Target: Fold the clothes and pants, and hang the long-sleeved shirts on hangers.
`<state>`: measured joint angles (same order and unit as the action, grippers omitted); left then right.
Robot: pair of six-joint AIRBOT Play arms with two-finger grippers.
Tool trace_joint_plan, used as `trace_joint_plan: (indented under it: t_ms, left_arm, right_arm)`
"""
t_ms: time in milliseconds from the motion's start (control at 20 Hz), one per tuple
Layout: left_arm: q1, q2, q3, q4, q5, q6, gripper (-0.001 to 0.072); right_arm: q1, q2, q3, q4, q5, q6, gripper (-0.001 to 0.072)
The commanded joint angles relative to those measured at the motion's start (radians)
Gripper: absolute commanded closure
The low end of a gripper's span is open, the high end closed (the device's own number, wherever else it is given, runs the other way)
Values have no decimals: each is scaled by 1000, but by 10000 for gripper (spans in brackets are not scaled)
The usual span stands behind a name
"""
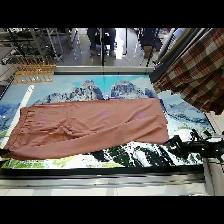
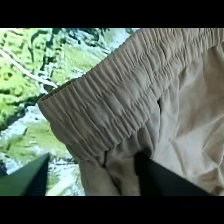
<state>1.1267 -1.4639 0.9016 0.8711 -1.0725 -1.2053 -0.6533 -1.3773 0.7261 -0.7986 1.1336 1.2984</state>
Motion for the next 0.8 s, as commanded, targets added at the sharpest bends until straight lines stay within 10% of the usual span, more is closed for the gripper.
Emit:
trace_joint_plan:
  t_ms: [0,50,150,200,350,750]
  left_arm:
    - [-4,0,-23,-39,92,-11,318]
    - [-4,0,-23,-39,104,-11,326]
    - [-4,0,-23,-39,109,-11,574]
    - [-5,0,-23,-43,109,-10,699]
    - [-3,2,-23,-125,88,-6,697]
    - [-37,2,275,-431,-181,22,700]
  right_arm:
    - [0,0,-25,14,-149,42,173]
    - [8,-2,-25,17,-184,50,201]
    - [51,-2,-25,19,-250,51,224]
    - [79,-2,-25,19,-283,51,355]
    - [152,6,-11,25,-312,50,692]
    - [193,97,468,23,-87,33,696]
